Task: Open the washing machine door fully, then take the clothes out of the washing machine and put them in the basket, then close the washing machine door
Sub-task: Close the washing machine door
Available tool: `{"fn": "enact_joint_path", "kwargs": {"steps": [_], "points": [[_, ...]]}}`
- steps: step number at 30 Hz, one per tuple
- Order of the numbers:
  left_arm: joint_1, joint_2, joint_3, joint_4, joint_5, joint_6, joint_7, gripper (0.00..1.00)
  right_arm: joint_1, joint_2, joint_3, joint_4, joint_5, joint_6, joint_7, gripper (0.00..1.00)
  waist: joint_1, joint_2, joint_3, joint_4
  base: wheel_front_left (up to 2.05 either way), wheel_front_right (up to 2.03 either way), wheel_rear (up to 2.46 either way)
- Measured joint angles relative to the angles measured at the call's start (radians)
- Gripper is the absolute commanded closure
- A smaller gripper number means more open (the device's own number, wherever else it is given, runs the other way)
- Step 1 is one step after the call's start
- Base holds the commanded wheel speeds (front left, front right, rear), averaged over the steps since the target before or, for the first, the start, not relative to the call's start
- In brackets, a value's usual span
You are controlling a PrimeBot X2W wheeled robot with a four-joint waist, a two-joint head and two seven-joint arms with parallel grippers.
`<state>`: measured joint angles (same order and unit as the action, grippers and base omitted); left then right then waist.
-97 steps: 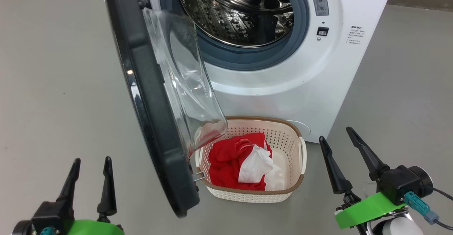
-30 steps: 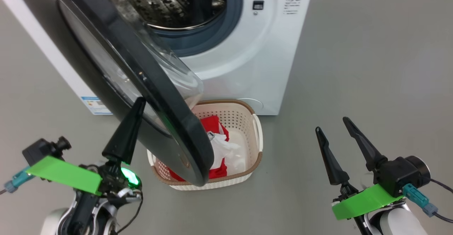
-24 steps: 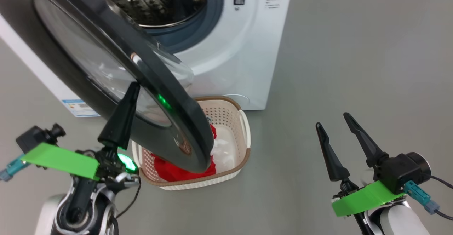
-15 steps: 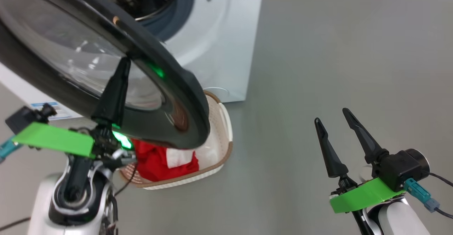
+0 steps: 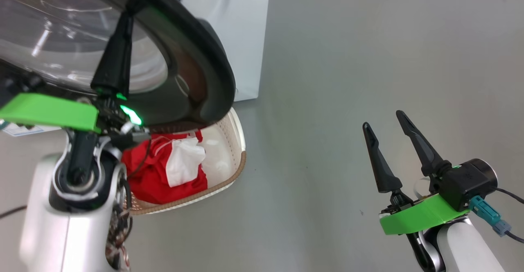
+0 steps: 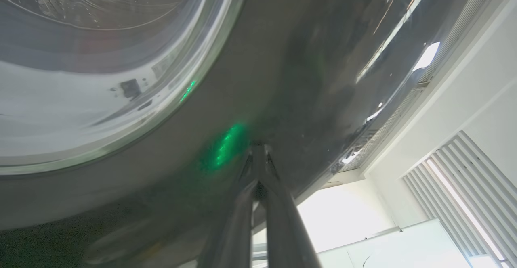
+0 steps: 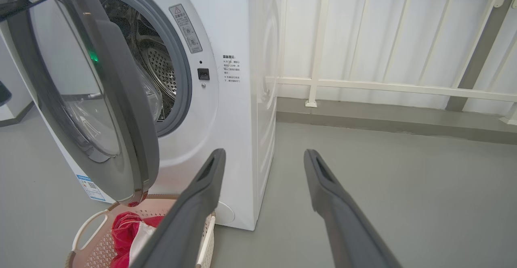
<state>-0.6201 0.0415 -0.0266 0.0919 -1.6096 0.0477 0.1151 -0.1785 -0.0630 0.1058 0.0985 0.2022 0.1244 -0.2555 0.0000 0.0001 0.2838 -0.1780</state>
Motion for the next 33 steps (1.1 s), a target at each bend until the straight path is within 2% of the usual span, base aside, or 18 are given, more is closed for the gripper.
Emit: {"fn": "enact_joint_path", "kwargs": {"steps": [12,19,20,21,22,26,33], "points": [[-0.125,0.003,0.018,0.108,0.017,-0.042,-0.011,1.0,-0.015,0.0,0.002,-0.002,0.0,0.0,0.0,0.0,0.0,0.0,0.043,-0.027,0.0,0.0,0.0],[-0.137,0.003,0.015,0.147,0.026,-0.076,-0.013,1.0,-0.025,0.0,0.0,-0.001,0.0,0.0,0.0,0.0,0.0,0.0,0.043,-0.018,0.0,0.0,0.0],[-0.135,0.003,0.013,0.15,0.026,-0.076,-0.013,0.69,-0.025,0.0,0.0,0.0,0.0,0.0,0.0,0.0,0.0,0.0,0.038,-0.016,0.0,0.0,0.0],[-0.131,0.003,0.01,0.151,0.029,-0.076,-0.013,0.31,-0.025,0.0,-0.001,0.0,0.0,0.0,0.0,0.0,0.0,0.0,0.033,-0.013,0.0,0.0,0.0],[-0.122,0.004,0.008,0.151,0.036,-0.076,-0.013,0.0,-0.025,0.0,-0.001,0.0,0.0,0.0,0.0,0.0,0.0,0.0,0.027,-0.01,0.0,0.0,0.0],[-0.059,0.021,-0.004,0.154,0.084,-0.078,-0.037,0.0,-0.025,0.0,-0.001,0.004,0.0,0.0,0.0,0.0,0.0,-0.0001,0.002,0.004,0.0,0.0,0.0],[0.063,0.06,-0.047,0.137,0.225,-0.137,-0.117,0.0,-0.004,0.0,0.0,0.016,0.0,0.0,0.0,0.0,0.0001,0.0,-0.051,0.039,0.0,0.0,0.0]]}}
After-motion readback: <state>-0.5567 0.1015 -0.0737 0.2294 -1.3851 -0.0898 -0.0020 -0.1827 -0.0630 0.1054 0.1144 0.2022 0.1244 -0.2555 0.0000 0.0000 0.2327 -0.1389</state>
